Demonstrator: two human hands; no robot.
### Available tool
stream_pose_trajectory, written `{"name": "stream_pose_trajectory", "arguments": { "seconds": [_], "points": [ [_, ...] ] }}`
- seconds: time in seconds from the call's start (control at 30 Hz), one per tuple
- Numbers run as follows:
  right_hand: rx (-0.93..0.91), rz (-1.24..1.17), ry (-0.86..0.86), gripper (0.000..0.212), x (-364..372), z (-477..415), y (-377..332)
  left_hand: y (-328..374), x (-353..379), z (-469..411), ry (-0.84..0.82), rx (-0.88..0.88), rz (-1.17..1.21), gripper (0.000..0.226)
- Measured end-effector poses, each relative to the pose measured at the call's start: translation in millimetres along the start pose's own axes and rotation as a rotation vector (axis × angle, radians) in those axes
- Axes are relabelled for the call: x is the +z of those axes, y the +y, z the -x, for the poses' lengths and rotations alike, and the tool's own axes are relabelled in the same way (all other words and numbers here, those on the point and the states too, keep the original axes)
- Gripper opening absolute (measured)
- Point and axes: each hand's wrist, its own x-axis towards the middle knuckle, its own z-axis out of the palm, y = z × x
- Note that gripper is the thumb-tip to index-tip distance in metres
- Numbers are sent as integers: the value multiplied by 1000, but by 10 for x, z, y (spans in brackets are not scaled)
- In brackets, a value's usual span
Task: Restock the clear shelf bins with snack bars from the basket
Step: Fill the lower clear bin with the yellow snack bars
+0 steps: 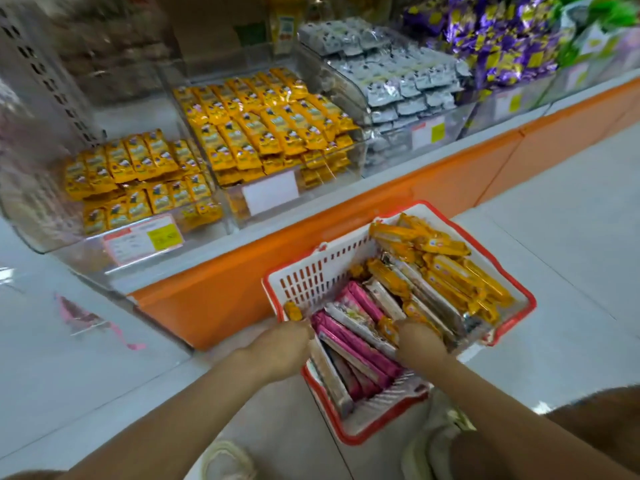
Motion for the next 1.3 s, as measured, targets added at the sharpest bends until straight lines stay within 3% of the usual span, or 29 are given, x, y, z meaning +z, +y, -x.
{"name": "stream_pose_trajectory", "arguments": {
  "seconds": [0.07,0.13,0.3,0.4,0.47,0.6,0.67,0.83,0.97,1.07,1.2,1.3],
  "points": [
    [54,-22,1,51,163,27,7,-24,73,-78,-80,-10,-54,30],
    [97,2,11,54,196,3,20,-58,122,-180,-155,-16,-98,26],
    [148,50,42,39,119,-57,57,-62,68,-330,-248,-23,-183,39],
    [151,59,91,30,62,-30,90,-99,-26,-387,-253,-51,-90,34],
    [136,-18,214,30,-12,4,138,-116,-106,-421,-249,-79,-16,30],
    [82,-130,706,35,-336,59,354,-88,-177,-453,-283,-112,-15,30],
    [143,-91,800,37,-458,50,504,-70,-197,-460,-301,-132,0,26],
    [188,-134,609,42,-402,-15,652,-12,-276,-414,-328,-127,17,33],
    [172,-82,626,46,-371,1,587,-6,-303,-362,-353,-143,60,26],
    [171,-28,552,45,-431,-8,563,-18,-295,-293,-318,-156,61,17],
    [179,-26,438,48,-506,50,456,40,-341,-148,-224,-133,-14,27],
    [152,-351,397,44,-586,251,233,60,-413,-69,-106,-66,100,24]
  ]
}}
